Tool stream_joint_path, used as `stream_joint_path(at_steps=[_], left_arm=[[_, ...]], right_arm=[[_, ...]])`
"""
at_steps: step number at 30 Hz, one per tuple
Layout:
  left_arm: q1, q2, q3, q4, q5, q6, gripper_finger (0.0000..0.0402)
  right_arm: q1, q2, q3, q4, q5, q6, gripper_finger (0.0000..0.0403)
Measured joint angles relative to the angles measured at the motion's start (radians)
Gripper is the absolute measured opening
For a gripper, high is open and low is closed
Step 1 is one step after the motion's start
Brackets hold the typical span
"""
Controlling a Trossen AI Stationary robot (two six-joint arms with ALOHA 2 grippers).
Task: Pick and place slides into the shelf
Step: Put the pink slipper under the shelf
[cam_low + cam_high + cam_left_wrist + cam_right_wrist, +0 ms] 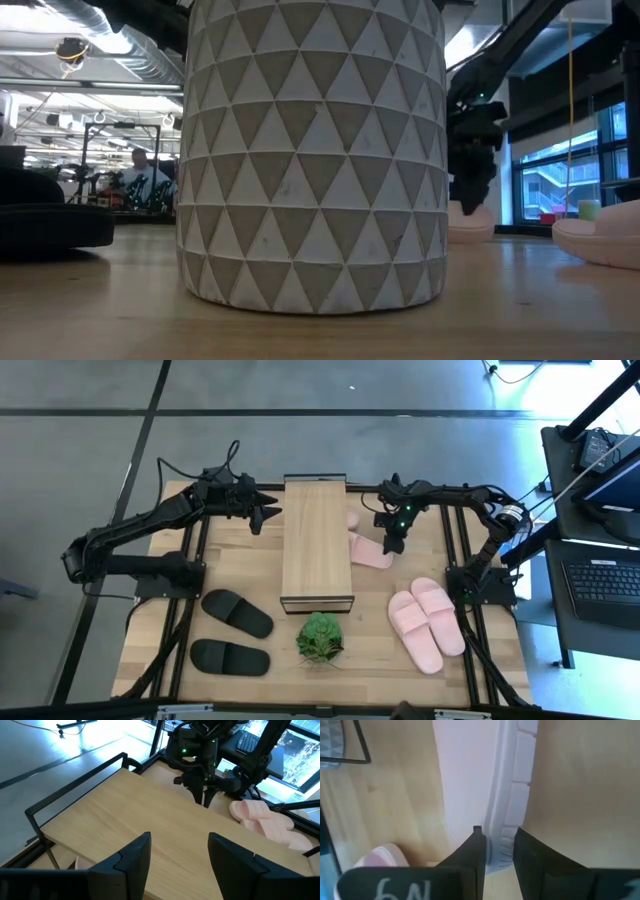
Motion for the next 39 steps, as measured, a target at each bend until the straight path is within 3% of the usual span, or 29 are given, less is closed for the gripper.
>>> stream_joint_path(at_steps=[8,16,24,30,36,39], left_arm=[[0.0,0.0,0.0,-0.011,-0.017,0.0,0.0187],[0.0,0.0,0.0,-0.015,-0.019,0.0,0.0187],[0.0,0.0,0.0,-0.016,-0.019,0.0,0.0187],[0.0,0.0,0.0,-0.026,-0.019,0.008,0.0187],[0.0,0.0,0.0,-0.028,-0.019,0.032,0.0187],[0.0,0.0,0.0,-0.028,-0.019,0.034,0.0187]], right_arm=[[-0.002,0.002,0.05,-0.004,0.041,0.013,0.0112],[-0.002,0.002,0.078,0.006,0.149,0.007,0.0163],[-0.002,0.002,0.092,-0.022,0.155,0.057,0.0214],[-0.002,-0.035,0.147,-0.152,0.157,0.039,0.0222],[0.037,-0.1,0.155,-0.274,0.308,-0.07,0.0222],[0.08,-0.116,0.134,-0.264,0.322,-0.118,0.0222]])
